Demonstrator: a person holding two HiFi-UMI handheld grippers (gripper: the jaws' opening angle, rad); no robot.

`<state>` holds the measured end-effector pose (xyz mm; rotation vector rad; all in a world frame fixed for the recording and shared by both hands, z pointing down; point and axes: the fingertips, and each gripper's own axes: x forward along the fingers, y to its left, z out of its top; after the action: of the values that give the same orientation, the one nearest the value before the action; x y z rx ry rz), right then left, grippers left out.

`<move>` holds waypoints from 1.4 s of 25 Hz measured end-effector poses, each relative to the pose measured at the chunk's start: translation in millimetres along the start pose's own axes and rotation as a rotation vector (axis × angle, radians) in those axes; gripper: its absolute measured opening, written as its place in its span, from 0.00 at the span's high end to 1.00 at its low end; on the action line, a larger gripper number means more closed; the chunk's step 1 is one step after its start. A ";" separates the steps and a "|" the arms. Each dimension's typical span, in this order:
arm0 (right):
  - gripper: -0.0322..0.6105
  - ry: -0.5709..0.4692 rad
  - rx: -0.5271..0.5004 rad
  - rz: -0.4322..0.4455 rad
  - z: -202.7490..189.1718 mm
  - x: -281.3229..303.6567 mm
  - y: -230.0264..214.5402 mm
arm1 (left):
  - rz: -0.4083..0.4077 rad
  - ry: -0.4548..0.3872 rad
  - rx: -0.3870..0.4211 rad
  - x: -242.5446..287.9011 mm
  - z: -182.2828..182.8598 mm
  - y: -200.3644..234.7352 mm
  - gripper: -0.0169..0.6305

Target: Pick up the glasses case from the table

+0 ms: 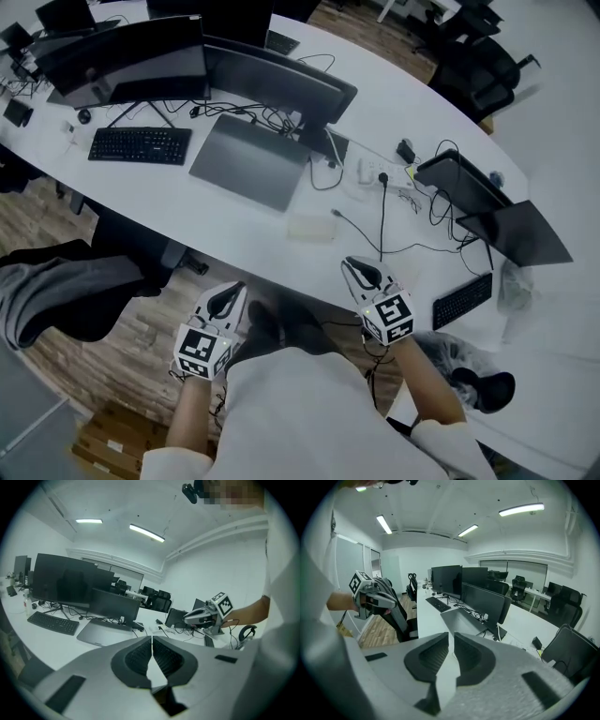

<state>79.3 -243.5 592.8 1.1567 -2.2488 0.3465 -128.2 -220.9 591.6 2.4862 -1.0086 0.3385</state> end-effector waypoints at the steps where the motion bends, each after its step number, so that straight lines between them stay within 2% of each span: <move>1: 0.89 0.009 -0.007 0.012 -0.4 5.0 -1.9 | 0.007 0.000 -0.007 2.8 0.0 1.6 0.96; 8: 0.83 0.062 -0.056 0.110 -8.2 47.3 -22.3 | 0.077 -0.012 -0.049 27.5 6.2 15.9 0.96; 15: 0.68 0.150 -0.099 0.212 -30.4 100.8 -38.1 | 0.138 0.000 -0.111 54.9 1.6 26.9 0.96; 25: 0.47 0.302 -0.163 0.356 -86.3 165.8 -40.9 | 0.185 0.040 -0.166 84.5 -13.8 38.3 0.96; 35: 0.42 0.395 -0.238 0.411 -125.9 215.8 -51.0 | 0.200 0.072 -0.202 103.1 -39.7 33.1 0.96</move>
<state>69.6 -355.9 821.6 0.4503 -2.0865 0.4134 -81.3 -285.0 675.3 2.1845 -1.2018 0.3660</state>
